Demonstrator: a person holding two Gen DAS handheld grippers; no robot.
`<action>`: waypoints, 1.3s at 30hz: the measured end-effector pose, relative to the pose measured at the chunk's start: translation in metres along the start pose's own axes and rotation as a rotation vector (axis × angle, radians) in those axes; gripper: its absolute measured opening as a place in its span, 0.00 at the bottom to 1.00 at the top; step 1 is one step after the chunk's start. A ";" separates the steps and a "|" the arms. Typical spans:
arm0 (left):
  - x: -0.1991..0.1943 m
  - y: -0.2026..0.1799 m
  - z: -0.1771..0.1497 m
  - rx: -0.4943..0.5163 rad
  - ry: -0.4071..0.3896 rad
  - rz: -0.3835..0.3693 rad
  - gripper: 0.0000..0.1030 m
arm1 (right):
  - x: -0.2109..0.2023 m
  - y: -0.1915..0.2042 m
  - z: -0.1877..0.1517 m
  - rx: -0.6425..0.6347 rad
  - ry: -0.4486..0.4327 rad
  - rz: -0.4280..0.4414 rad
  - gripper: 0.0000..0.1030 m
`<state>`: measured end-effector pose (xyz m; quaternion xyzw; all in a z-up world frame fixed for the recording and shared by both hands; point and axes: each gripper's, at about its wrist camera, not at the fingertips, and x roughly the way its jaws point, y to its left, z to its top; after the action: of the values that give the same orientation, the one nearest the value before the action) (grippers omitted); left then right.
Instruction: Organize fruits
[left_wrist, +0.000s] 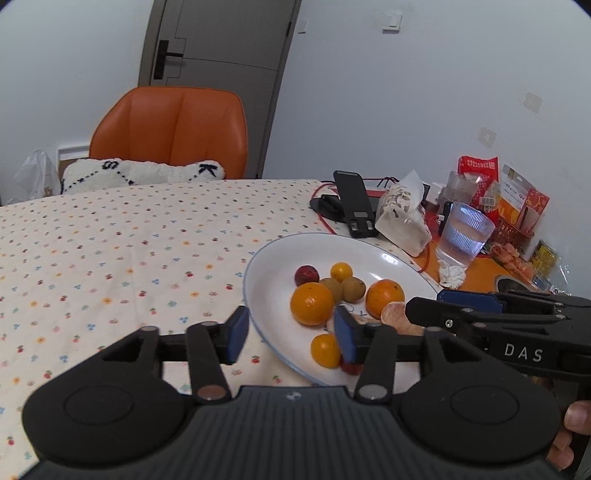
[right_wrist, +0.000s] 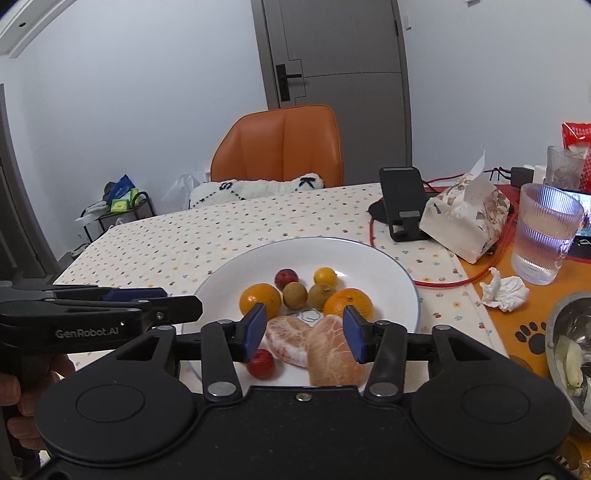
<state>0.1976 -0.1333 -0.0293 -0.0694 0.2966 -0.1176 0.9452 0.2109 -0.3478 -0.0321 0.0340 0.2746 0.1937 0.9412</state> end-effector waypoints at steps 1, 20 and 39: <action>-0.004 0.001 0.000 0.002 -0.004 0.004 0.55 | 0.000 0.002 0.000 -0.002 0.001 0.001 0.47; -0.072 0.044 -0.018 -0.063 -0.047 0.066 0.85 | -0.026 0.064 -0.004 -0.076 -0.014 0.025 0.64; -0.140 0.088 -0.038 -0.071 -0.057 0.118 0.95 | -0.057 0.104 -0.016 0.021 -0.045 0.010 0.99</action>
<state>0.0799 -0.0138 -0.0020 -0.0887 0.2773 -0.0490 0.9554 0.1218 -0.2742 0.0005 0.0497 0.2551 0.1944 0.9459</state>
